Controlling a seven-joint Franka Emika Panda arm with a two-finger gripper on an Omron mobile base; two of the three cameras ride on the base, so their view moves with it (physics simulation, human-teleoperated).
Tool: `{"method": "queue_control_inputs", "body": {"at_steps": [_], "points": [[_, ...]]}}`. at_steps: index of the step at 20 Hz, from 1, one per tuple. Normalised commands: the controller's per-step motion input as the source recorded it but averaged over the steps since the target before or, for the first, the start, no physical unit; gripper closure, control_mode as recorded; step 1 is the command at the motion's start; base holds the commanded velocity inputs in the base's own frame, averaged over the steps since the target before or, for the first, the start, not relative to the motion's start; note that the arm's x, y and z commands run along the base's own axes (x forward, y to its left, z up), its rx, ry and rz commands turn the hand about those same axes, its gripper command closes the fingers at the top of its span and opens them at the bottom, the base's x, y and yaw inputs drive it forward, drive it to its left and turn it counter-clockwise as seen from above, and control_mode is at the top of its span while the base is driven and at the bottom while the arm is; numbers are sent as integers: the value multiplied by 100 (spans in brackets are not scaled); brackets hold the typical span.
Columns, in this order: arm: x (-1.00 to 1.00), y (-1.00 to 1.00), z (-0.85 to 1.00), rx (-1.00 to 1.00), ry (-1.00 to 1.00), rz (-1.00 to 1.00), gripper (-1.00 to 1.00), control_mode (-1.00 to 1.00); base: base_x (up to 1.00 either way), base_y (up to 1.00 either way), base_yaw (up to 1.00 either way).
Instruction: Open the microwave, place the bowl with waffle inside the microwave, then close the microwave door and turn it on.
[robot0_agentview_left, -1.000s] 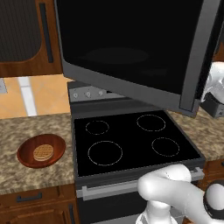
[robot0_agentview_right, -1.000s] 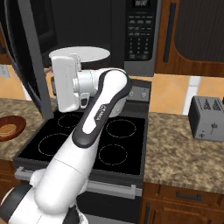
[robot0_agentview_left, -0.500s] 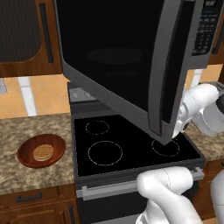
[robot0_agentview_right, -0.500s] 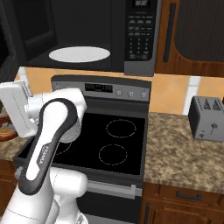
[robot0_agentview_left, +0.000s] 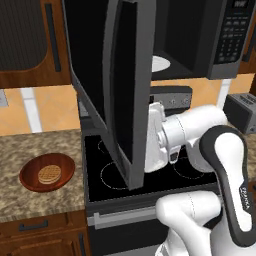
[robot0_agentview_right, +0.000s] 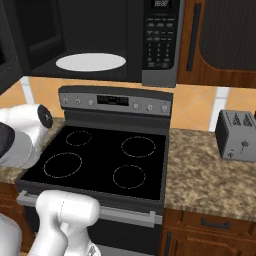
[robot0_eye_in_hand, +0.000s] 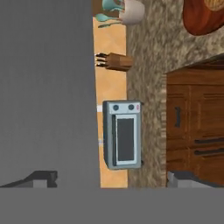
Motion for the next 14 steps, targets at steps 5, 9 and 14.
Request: {"method": "queue_control_inputs", "body": {"at_steps": [5, 9, 14], "points": [[94, 10, -56, -18, 24, -10, -100, -100, 0, 0, 0], [100, -34, -99, -25, 25, 0, -100, -100, 0, 0, 0], [100, 89, -96, -27, 10, -4, -100, -100, 0, 0, 0]]}}
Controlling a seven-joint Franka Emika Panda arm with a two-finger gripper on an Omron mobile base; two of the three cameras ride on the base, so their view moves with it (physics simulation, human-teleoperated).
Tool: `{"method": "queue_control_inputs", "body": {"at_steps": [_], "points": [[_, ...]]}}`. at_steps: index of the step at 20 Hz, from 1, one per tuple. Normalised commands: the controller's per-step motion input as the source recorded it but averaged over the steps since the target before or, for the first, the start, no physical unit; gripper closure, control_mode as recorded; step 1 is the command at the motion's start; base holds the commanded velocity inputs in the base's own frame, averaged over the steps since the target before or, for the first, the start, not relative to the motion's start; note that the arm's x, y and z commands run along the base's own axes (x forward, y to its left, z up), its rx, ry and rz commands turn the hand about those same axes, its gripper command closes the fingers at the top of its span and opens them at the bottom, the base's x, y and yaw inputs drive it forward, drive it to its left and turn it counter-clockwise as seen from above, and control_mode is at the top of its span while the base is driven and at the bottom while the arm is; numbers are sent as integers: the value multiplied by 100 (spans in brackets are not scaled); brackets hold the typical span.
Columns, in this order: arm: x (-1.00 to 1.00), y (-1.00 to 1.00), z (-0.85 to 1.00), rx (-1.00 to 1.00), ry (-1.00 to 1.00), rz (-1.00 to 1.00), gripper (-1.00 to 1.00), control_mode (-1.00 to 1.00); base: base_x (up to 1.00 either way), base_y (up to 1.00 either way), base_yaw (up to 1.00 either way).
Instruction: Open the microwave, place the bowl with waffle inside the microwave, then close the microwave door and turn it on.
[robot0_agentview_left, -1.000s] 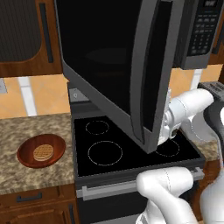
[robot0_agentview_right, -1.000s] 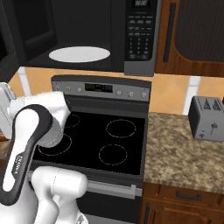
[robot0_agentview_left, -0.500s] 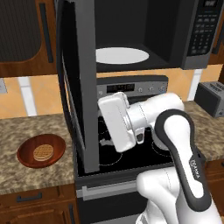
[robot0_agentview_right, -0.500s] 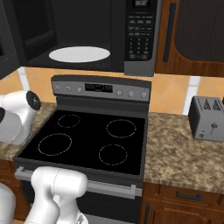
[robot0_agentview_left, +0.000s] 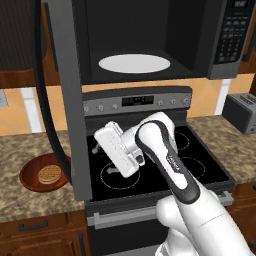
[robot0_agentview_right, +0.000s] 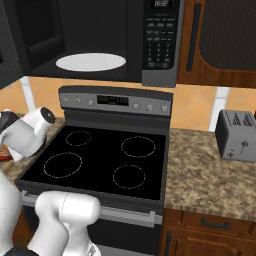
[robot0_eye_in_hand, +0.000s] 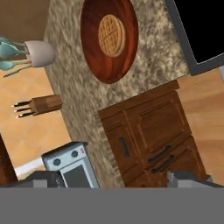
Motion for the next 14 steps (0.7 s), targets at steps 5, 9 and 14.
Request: {"method": "queue_control_inputs", "body": {"at_steps": [5, 9, 14], "points": [[82, 99, -91, -14, 0, -3, -100, -100, 0, 0, 0], [80, 38, -77, 0, 0, 0, -100, -100, 0, 0, 0], [68, 2, -58, 0, 0, 0, -100, -100, 0, 0, 0]]}}
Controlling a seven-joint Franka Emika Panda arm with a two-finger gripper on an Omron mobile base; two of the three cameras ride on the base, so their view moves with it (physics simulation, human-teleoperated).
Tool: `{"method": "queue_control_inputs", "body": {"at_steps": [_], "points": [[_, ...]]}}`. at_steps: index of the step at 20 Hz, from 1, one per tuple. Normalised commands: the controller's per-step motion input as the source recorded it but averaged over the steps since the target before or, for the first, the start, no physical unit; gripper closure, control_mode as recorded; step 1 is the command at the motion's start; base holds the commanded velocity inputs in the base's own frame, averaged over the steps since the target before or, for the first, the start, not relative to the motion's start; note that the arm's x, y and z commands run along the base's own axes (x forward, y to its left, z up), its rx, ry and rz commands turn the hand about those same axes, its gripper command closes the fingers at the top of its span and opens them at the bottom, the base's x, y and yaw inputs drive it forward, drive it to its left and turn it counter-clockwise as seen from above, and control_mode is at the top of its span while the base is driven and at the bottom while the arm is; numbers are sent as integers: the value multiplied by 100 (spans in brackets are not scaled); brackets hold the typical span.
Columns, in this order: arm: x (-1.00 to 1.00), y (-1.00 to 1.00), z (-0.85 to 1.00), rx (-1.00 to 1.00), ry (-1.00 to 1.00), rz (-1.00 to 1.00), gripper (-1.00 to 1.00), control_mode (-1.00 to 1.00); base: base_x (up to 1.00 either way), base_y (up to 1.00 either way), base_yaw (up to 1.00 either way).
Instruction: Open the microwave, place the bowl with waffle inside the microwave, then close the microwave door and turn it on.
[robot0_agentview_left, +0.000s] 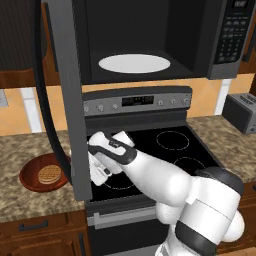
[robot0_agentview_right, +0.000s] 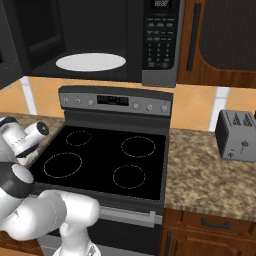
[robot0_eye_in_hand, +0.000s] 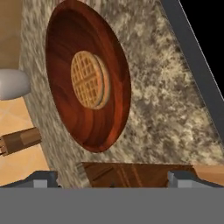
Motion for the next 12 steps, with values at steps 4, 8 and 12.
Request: {"method": "queue_control_inputs", "body": {"at_steps": [4, 8, 12], "points": [[51, 31, -35, -3, 0, 0, -100, -100, 0, 0, 0], [22, 45, -20, -6, 0, 3, -100, -100, 0, 0, 0], [6, 16, -28, -1, 0, 2, -100, -100, 0, 0, 0]]}}
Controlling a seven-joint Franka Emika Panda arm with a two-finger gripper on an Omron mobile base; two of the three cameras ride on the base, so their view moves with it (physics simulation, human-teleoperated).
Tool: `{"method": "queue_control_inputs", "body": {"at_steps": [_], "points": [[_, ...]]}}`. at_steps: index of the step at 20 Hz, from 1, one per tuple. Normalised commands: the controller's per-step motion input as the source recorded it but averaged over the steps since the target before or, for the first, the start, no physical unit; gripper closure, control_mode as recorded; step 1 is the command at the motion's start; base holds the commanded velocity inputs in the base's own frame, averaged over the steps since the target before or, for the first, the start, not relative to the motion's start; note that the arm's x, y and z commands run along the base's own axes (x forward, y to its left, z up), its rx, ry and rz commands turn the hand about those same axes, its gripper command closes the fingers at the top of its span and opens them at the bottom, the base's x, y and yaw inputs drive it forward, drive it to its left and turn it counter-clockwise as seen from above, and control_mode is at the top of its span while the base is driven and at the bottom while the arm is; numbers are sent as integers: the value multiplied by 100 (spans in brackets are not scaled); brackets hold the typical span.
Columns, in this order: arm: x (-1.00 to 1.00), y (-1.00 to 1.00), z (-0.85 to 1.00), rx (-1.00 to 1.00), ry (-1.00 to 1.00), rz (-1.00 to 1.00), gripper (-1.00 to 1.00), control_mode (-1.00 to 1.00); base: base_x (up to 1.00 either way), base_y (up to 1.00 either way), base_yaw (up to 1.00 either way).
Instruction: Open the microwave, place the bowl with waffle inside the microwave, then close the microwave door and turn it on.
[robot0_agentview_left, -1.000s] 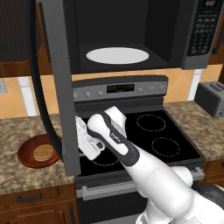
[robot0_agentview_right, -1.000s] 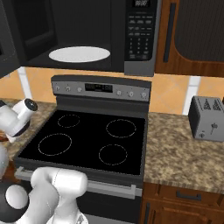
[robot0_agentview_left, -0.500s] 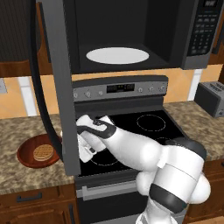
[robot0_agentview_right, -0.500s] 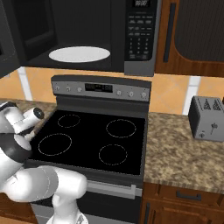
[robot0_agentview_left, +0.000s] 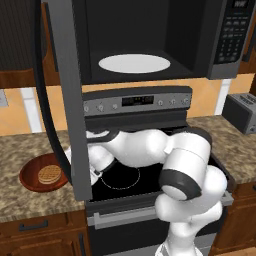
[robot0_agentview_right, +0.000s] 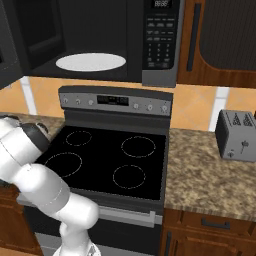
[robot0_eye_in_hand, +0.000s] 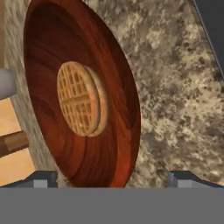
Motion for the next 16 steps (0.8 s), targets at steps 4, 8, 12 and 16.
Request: {"method": "queue_control_inputs", "body": {"at_steps": [4, 8, 12, 16], "points": [[17, 5, -31, 0, 0, 0, -100, -100, 0, 0, 0], [0, 3, -23, 0, 0, 0, 100, -100, 0, 0, 0], [11, 13, -24, -2, 0, 0, 100, -100, 0, 0, 0], [6, 5, -6, -1, 0, 0, 100, -100, 0, 0, 0]]}}
